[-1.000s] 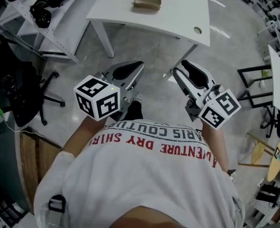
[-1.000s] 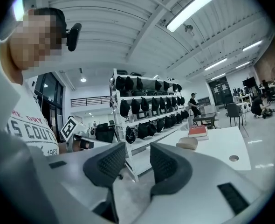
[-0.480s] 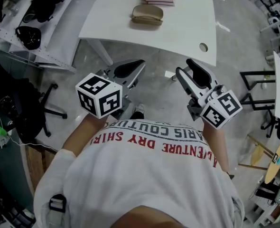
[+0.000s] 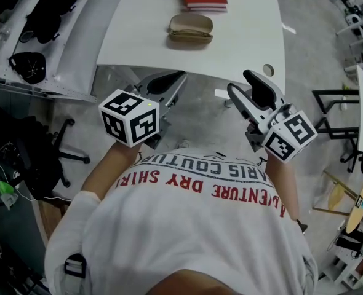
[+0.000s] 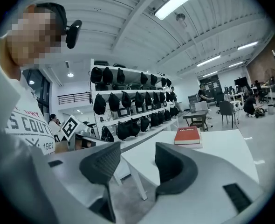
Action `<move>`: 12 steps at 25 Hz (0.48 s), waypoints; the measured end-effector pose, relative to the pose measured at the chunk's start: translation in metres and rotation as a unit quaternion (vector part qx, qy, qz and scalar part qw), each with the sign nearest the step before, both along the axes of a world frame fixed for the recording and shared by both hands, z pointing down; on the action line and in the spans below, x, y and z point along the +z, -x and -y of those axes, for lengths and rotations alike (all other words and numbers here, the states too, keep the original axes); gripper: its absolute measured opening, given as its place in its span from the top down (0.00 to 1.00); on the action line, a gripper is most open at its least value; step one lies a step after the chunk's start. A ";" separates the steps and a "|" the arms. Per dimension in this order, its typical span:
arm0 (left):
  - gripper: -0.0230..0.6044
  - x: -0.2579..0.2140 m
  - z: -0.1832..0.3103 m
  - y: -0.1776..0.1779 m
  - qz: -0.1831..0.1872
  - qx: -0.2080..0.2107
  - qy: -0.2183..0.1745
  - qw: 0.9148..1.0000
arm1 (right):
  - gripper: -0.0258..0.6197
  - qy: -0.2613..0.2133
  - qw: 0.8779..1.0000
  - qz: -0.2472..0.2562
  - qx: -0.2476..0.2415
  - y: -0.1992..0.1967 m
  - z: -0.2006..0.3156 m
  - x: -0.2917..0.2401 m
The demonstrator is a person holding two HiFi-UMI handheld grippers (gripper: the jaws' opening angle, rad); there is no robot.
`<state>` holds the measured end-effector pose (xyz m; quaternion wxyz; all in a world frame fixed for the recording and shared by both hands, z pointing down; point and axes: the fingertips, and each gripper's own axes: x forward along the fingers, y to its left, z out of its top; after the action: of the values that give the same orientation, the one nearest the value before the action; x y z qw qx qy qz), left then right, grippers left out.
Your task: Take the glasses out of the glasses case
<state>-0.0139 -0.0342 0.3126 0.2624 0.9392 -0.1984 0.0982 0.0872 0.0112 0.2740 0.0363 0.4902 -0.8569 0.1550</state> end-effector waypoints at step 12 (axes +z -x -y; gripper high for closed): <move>0.91 0.020 0.020 -0.003 0.004 -0.015 0.018 1.000 | 0.58 0.019 1.000 -0.013 -0.005 -0.007 0.025 0.022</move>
<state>-0.0104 -0.0537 0.3323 0.2799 0.9308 -0.2119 0.1019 0.0942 -0.0140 0.2956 0.0577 0.4868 -0.8560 0.1642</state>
